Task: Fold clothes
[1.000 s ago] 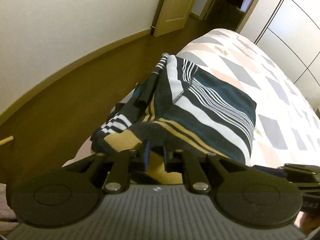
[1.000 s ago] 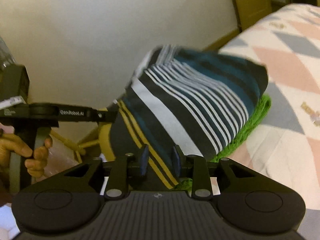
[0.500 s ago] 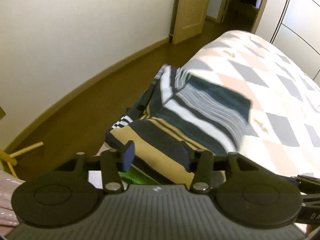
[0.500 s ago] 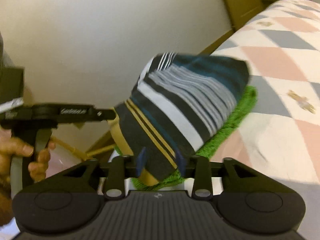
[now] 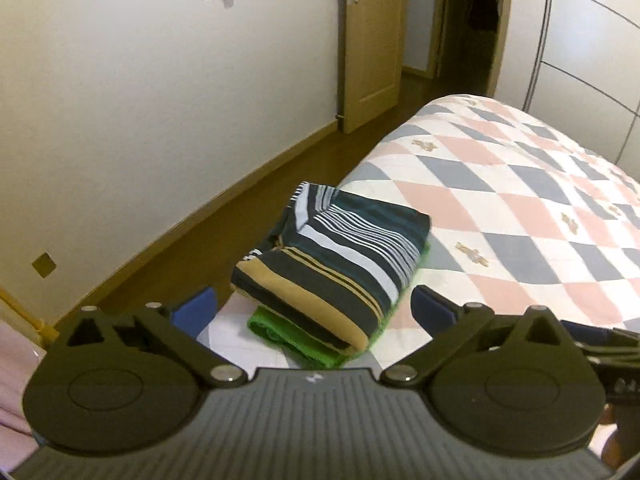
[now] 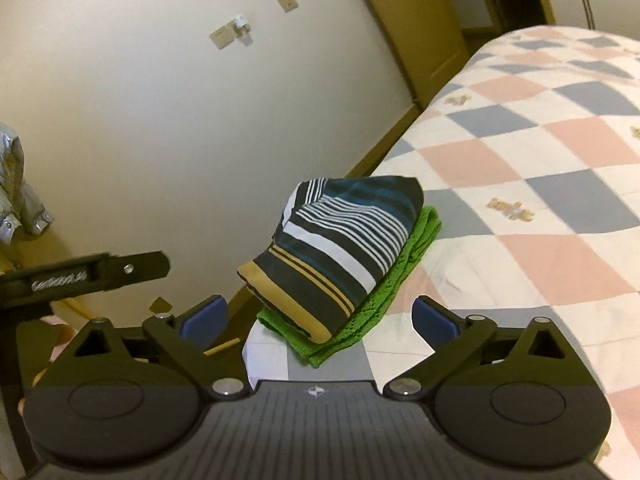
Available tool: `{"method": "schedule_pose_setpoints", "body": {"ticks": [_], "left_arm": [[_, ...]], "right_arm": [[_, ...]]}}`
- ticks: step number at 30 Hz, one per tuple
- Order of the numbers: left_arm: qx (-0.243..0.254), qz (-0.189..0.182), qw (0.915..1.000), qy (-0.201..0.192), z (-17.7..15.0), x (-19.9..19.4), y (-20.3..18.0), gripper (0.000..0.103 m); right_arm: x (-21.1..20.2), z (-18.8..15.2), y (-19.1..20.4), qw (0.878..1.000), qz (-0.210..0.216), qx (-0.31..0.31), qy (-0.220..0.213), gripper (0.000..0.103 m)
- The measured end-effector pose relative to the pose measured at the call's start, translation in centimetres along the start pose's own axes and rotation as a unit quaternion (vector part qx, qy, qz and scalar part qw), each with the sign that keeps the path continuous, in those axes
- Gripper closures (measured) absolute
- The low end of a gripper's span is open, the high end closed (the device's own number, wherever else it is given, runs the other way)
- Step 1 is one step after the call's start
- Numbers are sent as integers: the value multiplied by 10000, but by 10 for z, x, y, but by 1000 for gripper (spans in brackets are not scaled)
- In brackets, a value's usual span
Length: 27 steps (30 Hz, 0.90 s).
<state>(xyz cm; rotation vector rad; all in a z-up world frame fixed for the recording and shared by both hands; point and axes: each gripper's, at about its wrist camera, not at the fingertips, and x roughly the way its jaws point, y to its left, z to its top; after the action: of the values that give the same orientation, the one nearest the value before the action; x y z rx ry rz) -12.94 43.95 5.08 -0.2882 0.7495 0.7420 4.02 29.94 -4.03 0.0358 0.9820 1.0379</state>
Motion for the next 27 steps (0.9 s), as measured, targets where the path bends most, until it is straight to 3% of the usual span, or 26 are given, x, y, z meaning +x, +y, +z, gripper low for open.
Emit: {"method": "schedule_pose_setpoints", "body": {"ticks": [4, 8, 16, 20, 27], "left_arm": [[-193, -212, 9995, 154, -3, -10, 10, 1], [-14, -189, 9993, 325, -7, -2, 15, 1], [386, -767, 9929, 829, -9, 28, 39, 1], [697, -749, 9901, 959, -8, 42, 44, 1], [771, -958, 9860, 1129, -6, 60, 52, 1]], "right_arm": [[-29, 0, 11, 9997, -240, -16, -105, 1], [-47, -2, 23, 9985, -524, -83, -159, 0], [-24, -15, 42, 9943, -1004, 361, -55, 0], [-11, -20, 53, 9912, -1214, 534, 16, 0], [3, -23, 64, 9878, -1357, 755, 108, 0]]}}
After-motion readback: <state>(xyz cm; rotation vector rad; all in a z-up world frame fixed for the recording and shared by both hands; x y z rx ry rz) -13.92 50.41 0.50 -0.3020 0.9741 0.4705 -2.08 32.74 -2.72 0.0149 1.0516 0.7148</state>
